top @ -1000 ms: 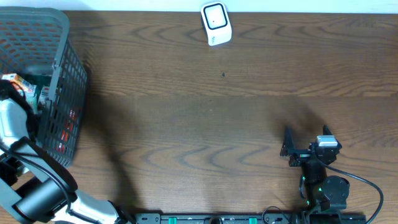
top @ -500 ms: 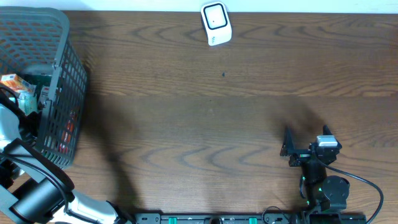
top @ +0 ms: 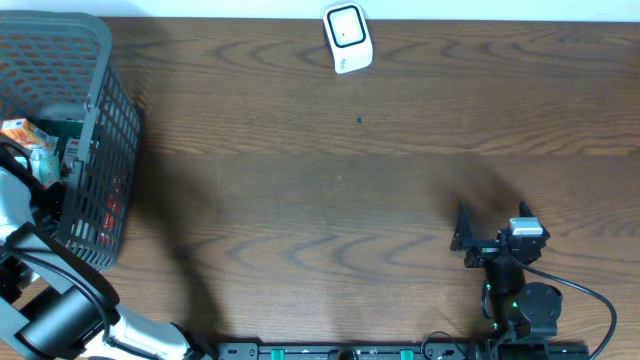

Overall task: Scan the item barcode
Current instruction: 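Reach the left gripper into the grey basket toward the packages, then grasp the mint wipe pack and orange box, lift out of basket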

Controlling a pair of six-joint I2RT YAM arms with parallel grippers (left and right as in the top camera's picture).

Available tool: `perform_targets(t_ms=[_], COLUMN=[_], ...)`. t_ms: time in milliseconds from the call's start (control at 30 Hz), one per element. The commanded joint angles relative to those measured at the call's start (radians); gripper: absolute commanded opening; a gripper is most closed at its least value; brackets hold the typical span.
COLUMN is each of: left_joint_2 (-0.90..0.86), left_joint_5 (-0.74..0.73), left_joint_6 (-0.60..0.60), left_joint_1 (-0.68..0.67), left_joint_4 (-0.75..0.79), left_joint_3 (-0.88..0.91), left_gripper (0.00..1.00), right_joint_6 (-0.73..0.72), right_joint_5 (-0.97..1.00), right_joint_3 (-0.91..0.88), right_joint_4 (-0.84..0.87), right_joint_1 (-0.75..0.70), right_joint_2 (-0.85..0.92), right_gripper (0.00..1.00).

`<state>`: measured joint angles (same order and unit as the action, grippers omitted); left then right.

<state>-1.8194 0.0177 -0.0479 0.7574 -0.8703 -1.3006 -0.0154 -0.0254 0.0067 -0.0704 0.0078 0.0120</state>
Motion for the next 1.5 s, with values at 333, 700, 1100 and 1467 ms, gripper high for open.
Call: perform_targets(t_ms=[333, 700, 1100, 1467], left_joint_2=[-0.003, -0.002, -0.005, 0.007], left_joint_5=[-0.059, -0.063, -0.051, -0.052], left_joint_6=[0.026, 0.024, -0.096, -0.222], left_joint_1=[0.002, 0.001, 0.001, 0.001], left_joint_4=[-0.01, 0.086, 0.192, 0.29], left_joint_3=[-0.011, -0.027, -0.04, -0.04], left_gripper=[0.98, 0.98, 0.98, 0.98], right_joint_6=[-0.003, -0.003, -0.003, -0.003], right_joint_5=[0.006, 0.006, 0.006, 0.006], right_joint_3=[-0.001, -0.001, -0.001, -0.001], right_joint_4=[-0.004, -0.004, -0.004, -0.004], right_joint_1=[-0.004, -0.004, -0.004, -0.004], right_joint_2=[-0.005, -0.005, -0.005, -0.005], right_gripper=[0.99, 0.99, 0.99, 0.99])
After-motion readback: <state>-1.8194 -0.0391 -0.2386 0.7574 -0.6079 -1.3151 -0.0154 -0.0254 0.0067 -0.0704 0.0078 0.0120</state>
